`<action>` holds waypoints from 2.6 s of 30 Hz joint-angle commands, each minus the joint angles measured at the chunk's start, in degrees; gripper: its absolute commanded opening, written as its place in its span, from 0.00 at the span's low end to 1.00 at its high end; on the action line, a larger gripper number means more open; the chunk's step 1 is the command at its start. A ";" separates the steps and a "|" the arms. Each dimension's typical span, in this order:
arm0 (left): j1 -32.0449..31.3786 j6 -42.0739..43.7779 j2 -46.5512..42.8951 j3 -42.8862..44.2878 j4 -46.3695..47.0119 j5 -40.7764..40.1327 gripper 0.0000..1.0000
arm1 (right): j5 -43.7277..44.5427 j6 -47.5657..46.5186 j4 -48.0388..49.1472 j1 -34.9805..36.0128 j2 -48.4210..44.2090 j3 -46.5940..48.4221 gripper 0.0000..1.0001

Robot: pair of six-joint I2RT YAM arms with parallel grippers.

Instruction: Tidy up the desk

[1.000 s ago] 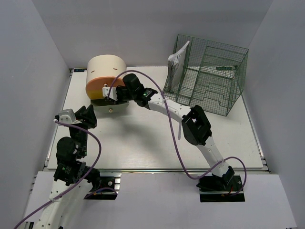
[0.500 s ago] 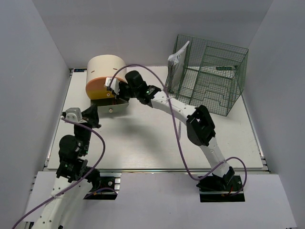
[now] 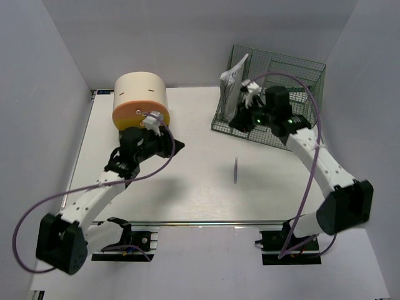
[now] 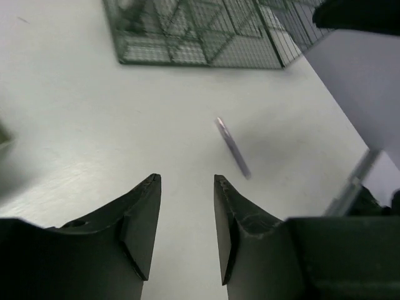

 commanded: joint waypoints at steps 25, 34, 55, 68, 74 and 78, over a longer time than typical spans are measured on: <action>-37.73 -16.36 59.44 55.44 -33.59 -43.22 0.50 | -7.21 12.62 13.66 -30.34 -28.57 -27.56 0.00; -38.88 -14.86 66.48 62.48 -38.17 -44.54 0.51 | -8.44 12.80 13.22 -31.66 -29.45 -27.56 0.00; -39.94 -14.68 73.07 66.08 -42.29 -45.07 0.35 | -10.28 13.59 13.84 -33.33 -29.80 -28.27 0.00; -37.14 -6.98 58.52 44.83 -38.18 -46.91 0.07 | -13.79 12.89 14.19 -33.86 -29.71 -28.53 0.07; -31.59 6.82 45.84 35.60 -36.33 -47.44 0.00 | -18.19 11.40 14.10 -33.86 -28.48 -28.62 0.31; -27.47 17.55 37.49 30.94 -34.22 -46.39 0.00 | -18.81 11.31 14.54 -33.86 -28.30 -28.97 0.32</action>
